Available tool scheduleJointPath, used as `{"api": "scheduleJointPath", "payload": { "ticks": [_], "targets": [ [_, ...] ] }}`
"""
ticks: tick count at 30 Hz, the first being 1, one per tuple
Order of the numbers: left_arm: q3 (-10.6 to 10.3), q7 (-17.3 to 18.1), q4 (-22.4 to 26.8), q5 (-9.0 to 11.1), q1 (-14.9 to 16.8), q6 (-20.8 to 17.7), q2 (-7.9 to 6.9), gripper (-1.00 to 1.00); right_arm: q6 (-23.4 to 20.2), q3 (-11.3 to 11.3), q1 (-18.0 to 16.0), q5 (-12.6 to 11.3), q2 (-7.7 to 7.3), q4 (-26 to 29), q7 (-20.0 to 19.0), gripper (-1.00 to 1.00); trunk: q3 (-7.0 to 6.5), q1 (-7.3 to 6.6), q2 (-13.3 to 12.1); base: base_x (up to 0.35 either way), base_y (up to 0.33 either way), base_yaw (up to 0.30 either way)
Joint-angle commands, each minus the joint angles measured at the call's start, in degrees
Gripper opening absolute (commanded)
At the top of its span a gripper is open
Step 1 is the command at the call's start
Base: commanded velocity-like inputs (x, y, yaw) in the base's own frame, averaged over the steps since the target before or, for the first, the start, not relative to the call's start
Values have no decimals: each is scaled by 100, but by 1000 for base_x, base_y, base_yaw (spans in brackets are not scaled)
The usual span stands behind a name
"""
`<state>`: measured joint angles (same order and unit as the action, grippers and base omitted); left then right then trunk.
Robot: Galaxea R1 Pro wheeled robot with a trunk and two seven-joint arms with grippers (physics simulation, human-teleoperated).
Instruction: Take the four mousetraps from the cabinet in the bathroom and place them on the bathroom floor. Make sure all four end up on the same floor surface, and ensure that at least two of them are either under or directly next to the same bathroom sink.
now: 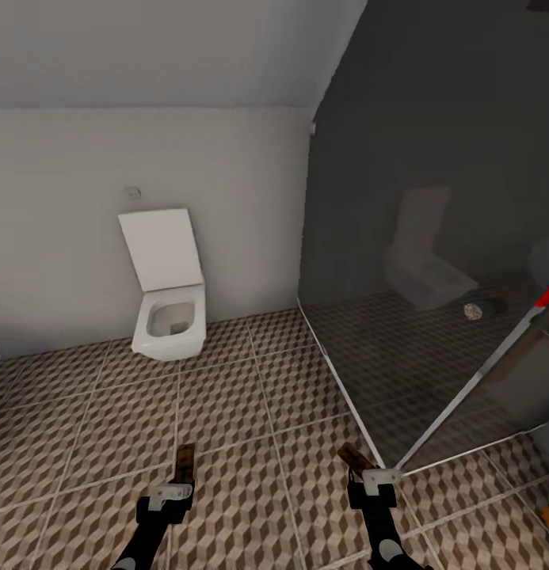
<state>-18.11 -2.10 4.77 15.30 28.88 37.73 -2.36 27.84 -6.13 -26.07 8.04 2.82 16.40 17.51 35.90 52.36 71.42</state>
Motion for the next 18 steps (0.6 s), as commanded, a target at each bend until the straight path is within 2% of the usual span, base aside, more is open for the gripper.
{"api": "scheduleJointPath", "payload": {
  "ticks": [1, 18],
  "targets": [
    [-52, -54, -2, 17, 3, 16, -1, -100, -6, -20, -4, 57, -1, -5, 59, -100, 5, 0, 2, 0, 0, 257],
    [-59, -16, -2, 9, 3, 44, -1, -100, -6, -20, -4, 57, -1, -5, 59, -100, 5, 0, 2, 0, 0, 256]
  ]
}}
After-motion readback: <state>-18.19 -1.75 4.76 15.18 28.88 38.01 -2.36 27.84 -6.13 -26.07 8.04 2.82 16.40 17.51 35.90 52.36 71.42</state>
